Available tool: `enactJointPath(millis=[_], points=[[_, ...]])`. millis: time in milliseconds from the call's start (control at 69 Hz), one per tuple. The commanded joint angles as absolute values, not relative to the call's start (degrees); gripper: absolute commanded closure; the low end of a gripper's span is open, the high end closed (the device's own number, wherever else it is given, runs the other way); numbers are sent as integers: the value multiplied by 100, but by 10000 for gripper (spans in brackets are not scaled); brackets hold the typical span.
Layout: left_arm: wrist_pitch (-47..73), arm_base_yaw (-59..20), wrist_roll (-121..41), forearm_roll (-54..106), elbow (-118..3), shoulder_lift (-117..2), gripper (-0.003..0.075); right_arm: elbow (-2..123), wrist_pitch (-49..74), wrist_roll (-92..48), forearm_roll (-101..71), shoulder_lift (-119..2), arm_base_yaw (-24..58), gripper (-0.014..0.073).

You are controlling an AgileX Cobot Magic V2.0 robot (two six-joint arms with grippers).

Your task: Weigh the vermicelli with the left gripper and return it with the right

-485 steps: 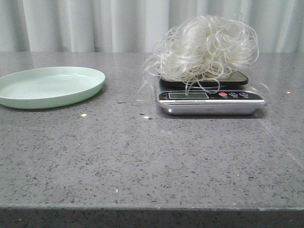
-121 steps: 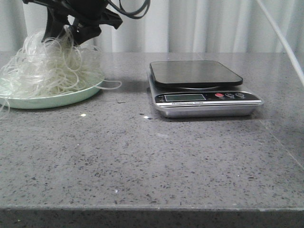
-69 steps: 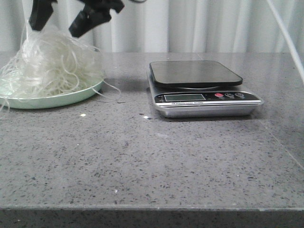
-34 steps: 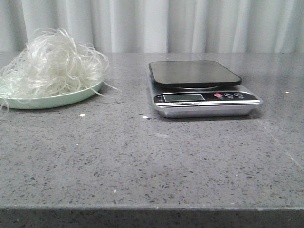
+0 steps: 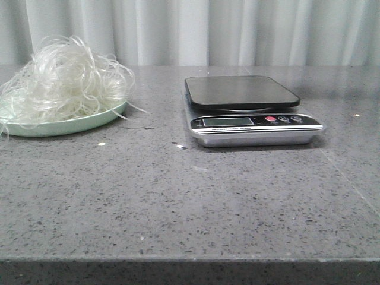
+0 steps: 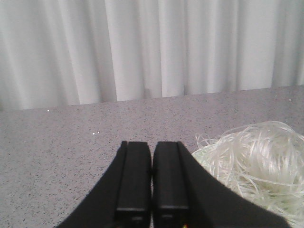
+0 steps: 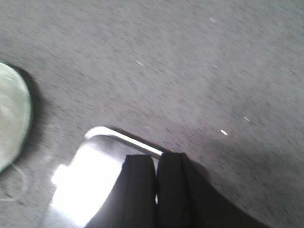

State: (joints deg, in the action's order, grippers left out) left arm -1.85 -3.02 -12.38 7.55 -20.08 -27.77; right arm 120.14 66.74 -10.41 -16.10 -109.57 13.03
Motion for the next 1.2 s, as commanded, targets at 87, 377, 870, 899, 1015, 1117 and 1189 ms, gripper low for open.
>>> enactJointPath(millis=[87, 377, 870, 899, 1015, 1117, 1189], points=[[-633, -335, -1182, 789, -2172, -2793, 584, 10981, 5766, -829, -1333, -9947, 1186, 440], [-633, -335, -1182, 789, -2172, -2793, 584, 8297, 3873, -790, -1333, -8372, 867, 440], [-633, -335, -1182, 789, -2172, -2793, 584, 4691, 2149, -796, -1324, -5693, -586, 440], [-633, -335, -1182, 789, -2172, -2793, 584, 4520, 2045, -805, -1312, -5543, -592, 440], [-633, -335, -1182, 789, -2172, -2793, 584, 4015, 1531, -808, -1300, -4871, -592, 440], [-633, -335, -1182, 789, -2172, -2793, 584, 3694, 1097, -808, -1300, -4306, -586, 440], [-633, -335, -1182, 789, -2172, -2793, 584, 3488, 871, -808, -1300, -3781, -586, 440]])
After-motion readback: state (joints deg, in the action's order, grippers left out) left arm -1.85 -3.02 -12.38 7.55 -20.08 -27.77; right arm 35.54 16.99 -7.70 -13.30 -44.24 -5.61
